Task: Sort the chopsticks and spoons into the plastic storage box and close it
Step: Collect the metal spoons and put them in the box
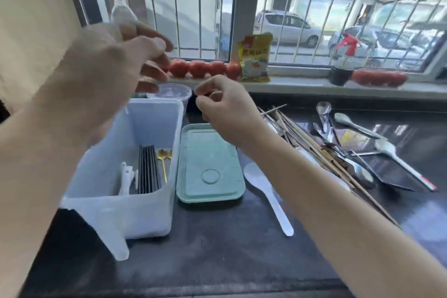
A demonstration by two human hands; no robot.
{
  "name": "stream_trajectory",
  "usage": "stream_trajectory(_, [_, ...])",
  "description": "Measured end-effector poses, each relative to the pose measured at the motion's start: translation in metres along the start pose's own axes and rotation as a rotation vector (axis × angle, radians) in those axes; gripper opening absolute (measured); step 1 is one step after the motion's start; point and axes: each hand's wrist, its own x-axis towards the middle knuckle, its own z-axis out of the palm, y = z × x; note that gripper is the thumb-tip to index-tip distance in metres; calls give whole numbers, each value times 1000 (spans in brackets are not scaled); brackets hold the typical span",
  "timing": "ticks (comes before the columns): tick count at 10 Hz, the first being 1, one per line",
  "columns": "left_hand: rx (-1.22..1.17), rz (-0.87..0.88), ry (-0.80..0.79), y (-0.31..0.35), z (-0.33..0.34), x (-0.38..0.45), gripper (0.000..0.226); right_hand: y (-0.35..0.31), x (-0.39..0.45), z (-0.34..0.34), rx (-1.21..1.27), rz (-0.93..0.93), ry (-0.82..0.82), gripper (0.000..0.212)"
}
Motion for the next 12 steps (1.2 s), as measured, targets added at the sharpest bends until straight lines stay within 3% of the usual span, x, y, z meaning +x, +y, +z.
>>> stream_trajectory(1, [-112,-33,-107,24,114,-21,17,43,-33,-56,-2,112,80,14])
stream_trajectory(2, [1,-6,-173,-17,187,-38,18,97,-72,-107,-97,223,175,14])
stream_trajectory(3, [390,52,-144,-85,241,-52,20,145,-114,-156,-161,349,260,14])
stream_trajectory(4, [478,46,-88,-123,249,-40,25,178,-134,-190,-193,467,311,16])
stream_trajectory(5, [601,115,-3,-130,248,-21,22,191,-112,-191,-224,460,333,11])
stream_trajectory(6, [760,134,52,-146,232,-5,25,180,-64,-163,-265,346,224,11])
stream_trajectory(7, [776,76,112,-158,218,1,34,170,-5,-124,-474,214,1,21])
stream_trajectory(8, [814,117,122,-158,218,1,40,183,49,-80,-765,129,-94,38])
stream_trajectory(9, [840,76,53,-161,214,0,27,199,67,-47,-976,179,-139,30])
stream_trajectory(10, [818,56,68,-164,214,0,21,198,62,-44,-937,52,101,10])
stream_trajectory(11, [744,111,120,-166,218,2,31,169,47,-62,-556,-38,358,22])
stream_trajectory(12, [609,288,136,-162,218,3,53,128,20,-77,-45,-72,356,28])
